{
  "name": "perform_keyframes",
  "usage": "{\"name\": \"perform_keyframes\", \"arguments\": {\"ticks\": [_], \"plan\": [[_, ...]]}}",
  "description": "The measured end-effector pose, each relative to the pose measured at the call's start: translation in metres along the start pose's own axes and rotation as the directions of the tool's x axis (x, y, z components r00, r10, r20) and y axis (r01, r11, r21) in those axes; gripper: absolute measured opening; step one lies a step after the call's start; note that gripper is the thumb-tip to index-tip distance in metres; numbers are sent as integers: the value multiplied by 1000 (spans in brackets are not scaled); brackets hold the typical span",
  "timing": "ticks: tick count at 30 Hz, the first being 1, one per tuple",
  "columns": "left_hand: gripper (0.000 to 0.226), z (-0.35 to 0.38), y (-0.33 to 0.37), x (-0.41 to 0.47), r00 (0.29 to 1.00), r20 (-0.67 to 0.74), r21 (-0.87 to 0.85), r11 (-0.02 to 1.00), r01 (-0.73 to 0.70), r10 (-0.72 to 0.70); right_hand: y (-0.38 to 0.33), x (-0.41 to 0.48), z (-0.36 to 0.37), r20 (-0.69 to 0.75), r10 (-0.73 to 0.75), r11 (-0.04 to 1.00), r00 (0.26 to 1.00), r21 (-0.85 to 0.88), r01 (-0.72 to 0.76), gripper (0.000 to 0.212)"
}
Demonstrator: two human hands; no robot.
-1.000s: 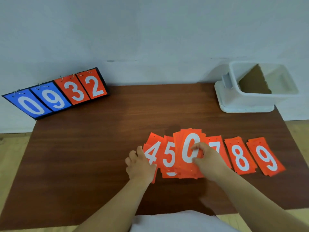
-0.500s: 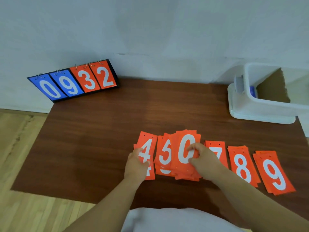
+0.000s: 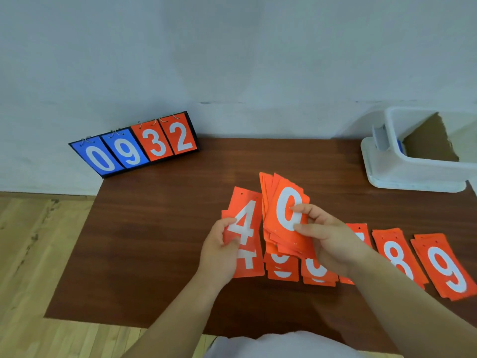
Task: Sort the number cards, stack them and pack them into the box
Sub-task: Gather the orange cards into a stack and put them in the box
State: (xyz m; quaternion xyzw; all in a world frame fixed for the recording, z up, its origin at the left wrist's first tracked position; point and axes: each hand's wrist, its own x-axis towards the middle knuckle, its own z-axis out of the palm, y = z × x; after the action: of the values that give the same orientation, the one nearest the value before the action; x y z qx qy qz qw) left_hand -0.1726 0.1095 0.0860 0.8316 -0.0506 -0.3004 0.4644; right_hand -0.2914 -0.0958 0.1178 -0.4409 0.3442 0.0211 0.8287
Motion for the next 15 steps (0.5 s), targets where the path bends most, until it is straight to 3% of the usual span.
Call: {"name": "perform_keyframes", "arguments": {"ticks": [2,5,15], "plan": [[32,-6,6,-1,997,40,-46,997,-70,72,6,3,14,-37,-25,995,999,-97,21,34],[33,-14,7,0,975,65,-65,976,-206,210,26,10,27,-165,-101,863,981,-505,4,35],[30,-13,-7,4,931,254,-159,961,-228,262,53,3,62,-233,-84,969,969,-246,25,35]]}}
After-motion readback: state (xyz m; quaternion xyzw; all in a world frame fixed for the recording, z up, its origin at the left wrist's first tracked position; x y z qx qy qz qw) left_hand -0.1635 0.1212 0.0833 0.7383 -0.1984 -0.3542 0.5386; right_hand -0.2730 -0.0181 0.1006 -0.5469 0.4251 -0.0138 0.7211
